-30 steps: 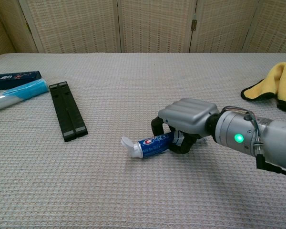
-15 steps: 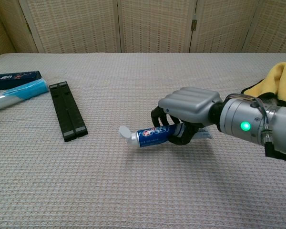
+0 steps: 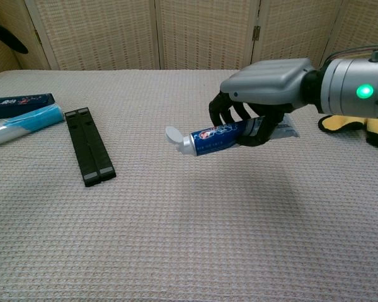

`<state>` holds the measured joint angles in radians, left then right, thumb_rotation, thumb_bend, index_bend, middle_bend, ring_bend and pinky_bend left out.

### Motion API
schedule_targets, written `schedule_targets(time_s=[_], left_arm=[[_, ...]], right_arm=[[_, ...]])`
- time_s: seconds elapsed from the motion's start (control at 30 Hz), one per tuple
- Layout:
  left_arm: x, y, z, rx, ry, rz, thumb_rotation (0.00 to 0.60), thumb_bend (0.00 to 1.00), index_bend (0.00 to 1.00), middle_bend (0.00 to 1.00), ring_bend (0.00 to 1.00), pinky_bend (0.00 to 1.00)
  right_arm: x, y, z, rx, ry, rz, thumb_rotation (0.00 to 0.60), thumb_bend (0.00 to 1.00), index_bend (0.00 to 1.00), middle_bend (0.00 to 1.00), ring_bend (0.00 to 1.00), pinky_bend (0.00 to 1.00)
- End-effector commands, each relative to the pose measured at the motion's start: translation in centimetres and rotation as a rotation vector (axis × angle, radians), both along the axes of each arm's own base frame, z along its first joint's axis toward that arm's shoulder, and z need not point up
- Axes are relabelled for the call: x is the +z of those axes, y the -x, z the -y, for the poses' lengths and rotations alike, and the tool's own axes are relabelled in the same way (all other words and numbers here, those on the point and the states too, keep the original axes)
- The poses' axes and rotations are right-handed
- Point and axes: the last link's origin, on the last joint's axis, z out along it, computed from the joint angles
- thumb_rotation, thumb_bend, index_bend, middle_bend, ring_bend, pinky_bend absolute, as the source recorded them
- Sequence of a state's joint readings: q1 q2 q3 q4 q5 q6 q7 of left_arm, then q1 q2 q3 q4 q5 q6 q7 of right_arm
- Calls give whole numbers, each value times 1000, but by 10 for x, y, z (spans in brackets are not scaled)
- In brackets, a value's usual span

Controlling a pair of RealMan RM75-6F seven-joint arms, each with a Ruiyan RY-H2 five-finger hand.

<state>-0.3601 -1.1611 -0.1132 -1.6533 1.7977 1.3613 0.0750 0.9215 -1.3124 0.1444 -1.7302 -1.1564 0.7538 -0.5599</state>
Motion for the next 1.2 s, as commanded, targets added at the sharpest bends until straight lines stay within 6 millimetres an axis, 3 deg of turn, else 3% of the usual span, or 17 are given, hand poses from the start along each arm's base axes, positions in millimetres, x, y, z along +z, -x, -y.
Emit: schedule_targets(time_s=[0.03,0.13,0.23,0.57,1.2], left_arm=[[-17,-19,-4,-71,64,-74,600,782,237,845,811,799],[-29,-31,-9,-103,105,-103,600,829,184,942,890,855],[-39,-41,-11,-121,144,-121,600,864,174,974,920,874],[-67,-64,-9,-167,217,-171,600,868,158,994,935,879],[-95,-70,-5,-148,273,-212,600,869,181,994,931,879]], right_arm=[[3,-4,2,6,0,-10,600,588,664,547,628,567],[3,-8,2,9,1,-12,600,588,664,547,629,567],[1,-12,1,7,-6,-5,600,589,664,547,630,567],[-5,-19,-1,13,-15,-3,600,588,664,547,632,567],[-14,-22,-2,21,-31,1,600,589,664,547,638,569]])
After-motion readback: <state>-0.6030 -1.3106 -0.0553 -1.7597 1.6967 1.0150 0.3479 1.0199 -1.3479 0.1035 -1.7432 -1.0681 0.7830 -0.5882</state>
